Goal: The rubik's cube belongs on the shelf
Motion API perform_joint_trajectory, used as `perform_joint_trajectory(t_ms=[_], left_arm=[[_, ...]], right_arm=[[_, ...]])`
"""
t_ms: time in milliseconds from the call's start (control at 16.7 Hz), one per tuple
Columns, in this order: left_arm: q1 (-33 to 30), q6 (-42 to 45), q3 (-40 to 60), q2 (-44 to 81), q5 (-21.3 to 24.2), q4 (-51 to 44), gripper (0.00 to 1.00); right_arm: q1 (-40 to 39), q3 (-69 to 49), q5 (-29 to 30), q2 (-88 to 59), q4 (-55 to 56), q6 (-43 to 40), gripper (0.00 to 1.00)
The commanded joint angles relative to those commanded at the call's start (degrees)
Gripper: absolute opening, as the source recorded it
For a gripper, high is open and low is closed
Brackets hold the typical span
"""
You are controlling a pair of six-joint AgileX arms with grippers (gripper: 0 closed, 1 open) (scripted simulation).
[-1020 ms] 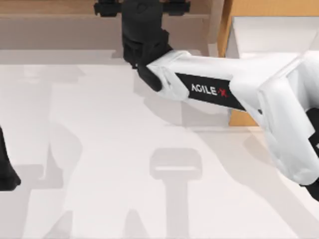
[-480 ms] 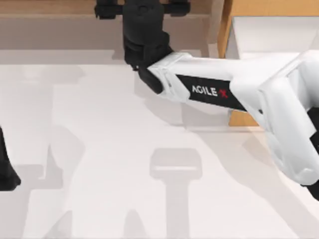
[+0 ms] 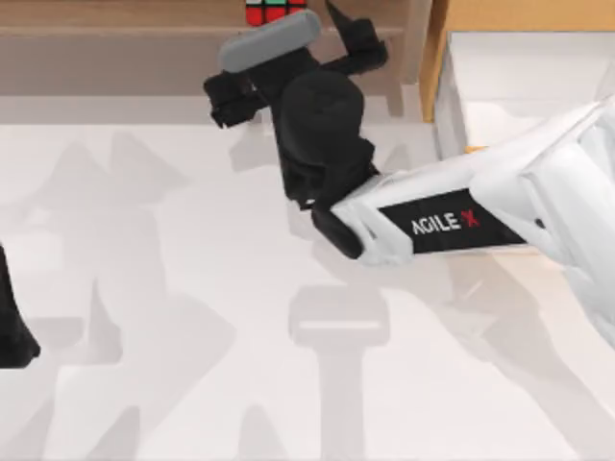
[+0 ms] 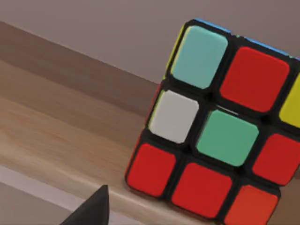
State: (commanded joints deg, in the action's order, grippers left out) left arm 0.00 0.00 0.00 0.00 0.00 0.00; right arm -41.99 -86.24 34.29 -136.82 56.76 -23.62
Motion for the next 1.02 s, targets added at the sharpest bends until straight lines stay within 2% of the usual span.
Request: perform_joint_trajectory(t_ms=[600,840,1020], left_arm=[[0.00,0.00,0.00,0.00,0.00,0.00,1.00],[0.00,0.00,0.00,0.00,0.00,0.00,1.00],[0.00,0.00,0.00,0.00,0.00,0.00,1.00]], right_arm=[[3.45,49.93,-10.90,16.98,28.23,-37.38,1.00],[8.86,64.10,-13.13,20.96,36.48,-51.19,1.00],[15.37,70.41,-13.25,22.55,40.73,-59.38,1.00]])
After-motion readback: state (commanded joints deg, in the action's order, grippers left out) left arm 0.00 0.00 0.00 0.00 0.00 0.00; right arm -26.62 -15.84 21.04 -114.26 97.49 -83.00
